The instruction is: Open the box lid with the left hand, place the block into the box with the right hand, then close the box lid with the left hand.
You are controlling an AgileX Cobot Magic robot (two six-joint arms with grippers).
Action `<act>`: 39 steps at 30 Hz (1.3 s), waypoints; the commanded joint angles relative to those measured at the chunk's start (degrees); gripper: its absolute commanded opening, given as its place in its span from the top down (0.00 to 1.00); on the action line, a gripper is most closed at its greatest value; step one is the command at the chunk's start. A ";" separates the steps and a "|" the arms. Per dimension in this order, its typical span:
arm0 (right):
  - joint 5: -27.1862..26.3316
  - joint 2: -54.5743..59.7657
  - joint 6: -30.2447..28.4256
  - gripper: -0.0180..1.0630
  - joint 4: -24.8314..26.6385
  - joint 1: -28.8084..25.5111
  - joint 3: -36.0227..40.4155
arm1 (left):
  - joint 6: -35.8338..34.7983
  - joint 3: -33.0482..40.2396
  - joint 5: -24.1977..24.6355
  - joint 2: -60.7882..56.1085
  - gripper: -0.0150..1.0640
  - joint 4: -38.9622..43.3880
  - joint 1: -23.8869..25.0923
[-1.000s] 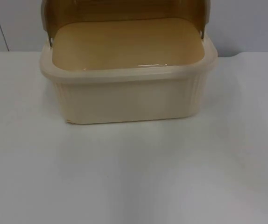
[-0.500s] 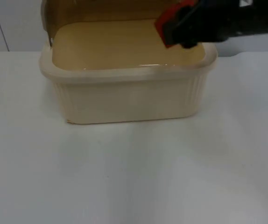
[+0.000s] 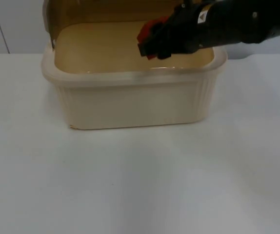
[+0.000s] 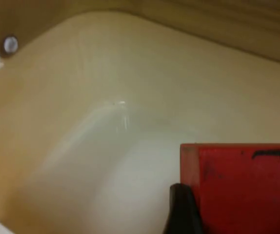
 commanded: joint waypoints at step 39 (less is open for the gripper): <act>37.08 -21.72 0.68 0.01 -0.07 0.74 -0.88 | -2.63 0.17 -0.96 -0.19 0.01 0.88 0.11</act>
